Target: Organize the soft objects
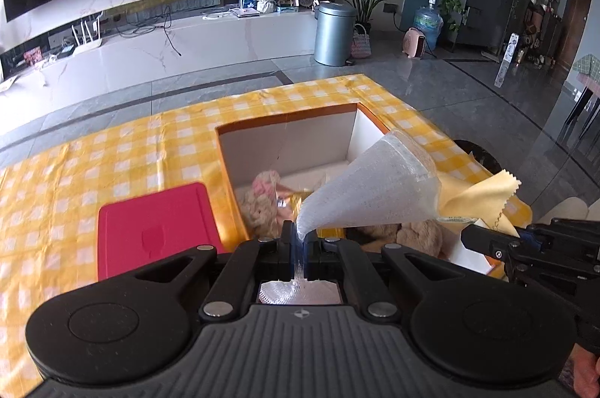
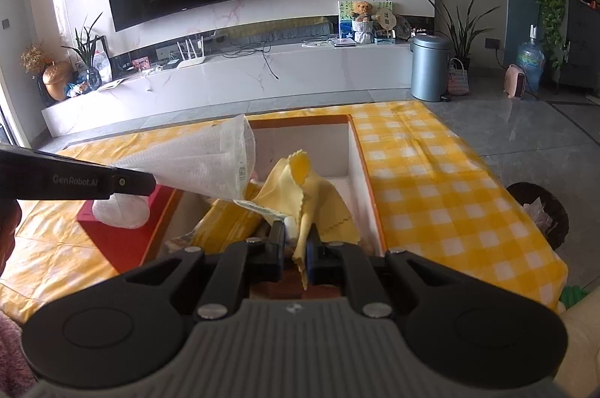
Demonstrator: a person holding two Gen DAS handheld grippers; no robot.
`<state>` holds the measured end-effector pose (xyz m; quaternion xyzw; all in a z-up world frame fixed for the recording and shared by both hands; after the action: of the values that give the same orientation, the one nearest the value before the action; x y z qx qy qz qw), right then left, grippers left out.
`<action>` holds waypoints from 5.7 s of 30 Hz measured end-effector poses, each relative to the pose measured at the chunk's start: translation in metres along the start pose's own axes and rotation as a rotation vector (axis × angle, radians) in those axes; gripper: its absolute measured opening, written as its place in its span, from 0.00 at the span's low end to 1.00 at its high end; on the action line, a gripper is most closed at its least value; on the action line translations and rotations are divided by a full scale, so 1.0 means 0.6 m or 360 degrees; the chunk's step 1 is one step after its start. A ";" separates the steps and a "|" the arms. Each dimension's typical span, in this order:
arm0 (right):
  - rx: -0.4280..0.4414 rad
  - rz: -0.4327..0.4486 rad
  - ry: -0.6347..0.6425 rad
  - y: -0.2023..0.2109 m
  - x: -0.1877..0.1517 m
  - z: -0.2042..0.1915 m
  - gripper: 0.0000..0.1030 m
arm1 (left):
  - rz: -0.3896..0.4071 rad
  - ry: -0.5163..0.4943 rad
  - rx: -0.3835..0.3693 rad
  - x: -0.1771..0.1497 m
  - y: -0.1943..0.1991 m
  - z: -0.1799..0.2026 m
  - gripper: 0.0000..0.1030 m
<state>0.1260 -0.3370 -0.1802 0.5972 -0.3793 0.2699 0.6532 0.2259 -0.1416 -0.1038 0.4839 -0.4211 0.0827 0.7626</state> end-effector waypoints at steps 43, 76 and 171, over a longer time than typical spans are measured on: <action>-0.0084 -0.0199 0.0340 -0.179 0.095 -0.034 0.71 | -0.0236 -0.0324 0.0137 0.061 -0.094 -0.025 0.73; -0.0146 0.0276 0.0083 0.224 0.009 -0.113 0.97 | 0.0483 -0.0134 0.0300 -0.097 0.293 -0.029 0.74; -0.0286 0.0198 -0.0008 0.181 -0.169 -0.144 0.97 | 0.0270 0.0008 0.0497 -0.281 0.266 -0.059 0.89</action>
<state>-0.0040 -0.2261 -0.2004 0.5121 -0.4399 0.2733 0.6852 0.0542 0.0173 -0.1248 0.5590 -0.4405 0.2124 0.6696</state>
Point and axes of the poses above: each gripper's, at about its wrist camera, not at the fingertips, and y roughly against the way its jaws point, z to its right, x to its top, the point moved 4 cm from there along -y, roughly the way its jaws point, and after that the axes turned 12 degrees about -x, right-handed, at the moved point
